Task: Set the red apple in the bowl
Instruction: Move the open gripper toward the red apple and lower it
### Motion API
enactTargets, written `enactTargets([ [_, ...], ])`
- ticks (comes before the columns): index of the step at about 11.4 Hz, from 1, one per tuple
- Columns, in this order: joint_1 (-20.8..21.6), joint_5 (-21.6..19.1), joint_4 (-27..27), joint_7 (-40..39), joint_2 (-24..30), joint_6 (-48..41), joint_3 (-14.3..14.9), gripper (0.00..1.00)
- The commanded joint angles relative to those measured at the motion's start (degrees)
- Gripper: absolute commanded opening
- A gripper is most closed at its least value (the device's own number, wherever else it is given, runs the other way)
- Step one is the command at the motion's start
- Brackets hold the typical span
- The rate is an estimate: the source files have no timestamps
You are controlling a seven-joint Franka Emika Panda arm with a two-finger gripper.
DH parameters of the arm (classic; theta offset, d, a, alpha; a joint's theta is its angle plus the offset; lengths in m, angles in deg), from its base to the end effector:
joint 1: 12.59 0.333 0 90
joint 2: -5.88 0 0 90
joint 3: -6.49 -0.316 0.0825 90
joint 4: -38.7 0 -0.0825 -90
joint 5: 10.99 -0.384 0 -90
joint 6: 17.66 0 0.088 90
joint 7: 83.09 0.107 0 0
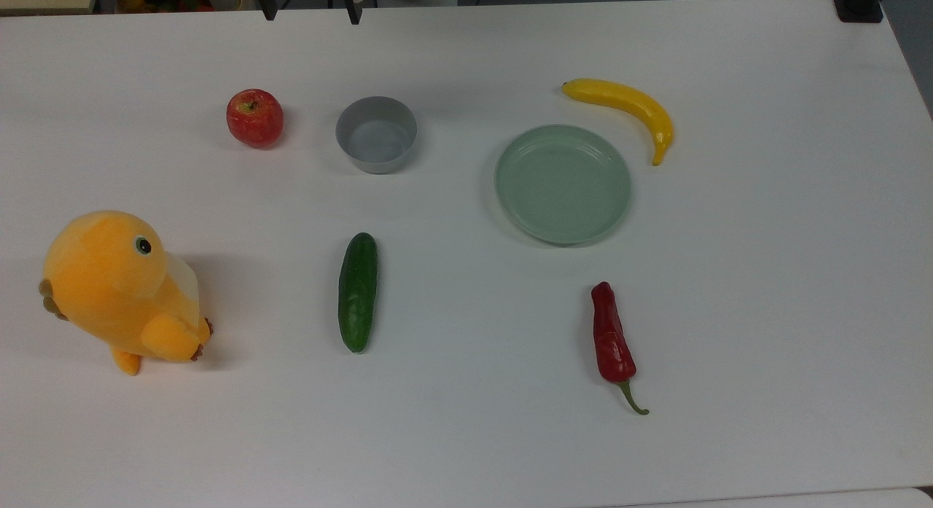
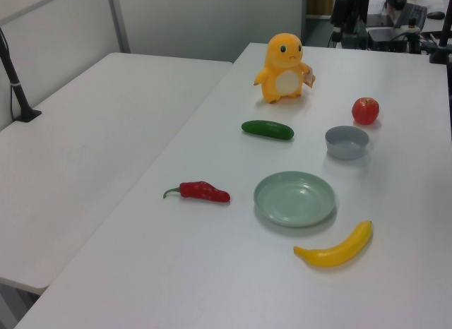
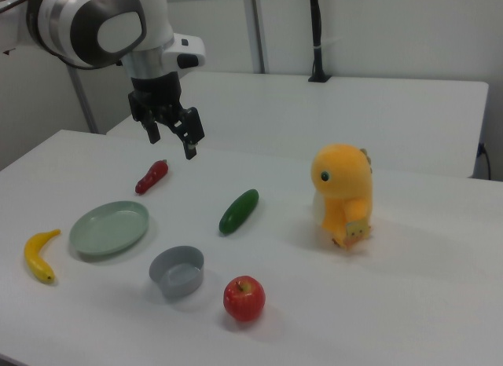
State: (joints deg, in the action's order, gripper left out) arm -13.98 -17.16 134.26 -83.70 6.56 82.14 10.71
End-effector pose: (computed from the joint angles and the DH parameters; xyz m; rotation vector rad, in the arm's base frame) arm 0.5635 -0.0458 0.6009 -3.0317 0.1534 -0.1390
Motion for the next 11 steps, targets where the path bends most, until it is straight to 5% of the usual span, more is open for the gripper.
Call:
enactTargets([
  [1, 2.6, -0.34, 1.82, -1.04, 0.55, 2.07, 0.27, 1.0],
  [11, 3.14, -0.07, 3.49, -2.54, -0.51, 7.7, 0.35, 1.0],
])
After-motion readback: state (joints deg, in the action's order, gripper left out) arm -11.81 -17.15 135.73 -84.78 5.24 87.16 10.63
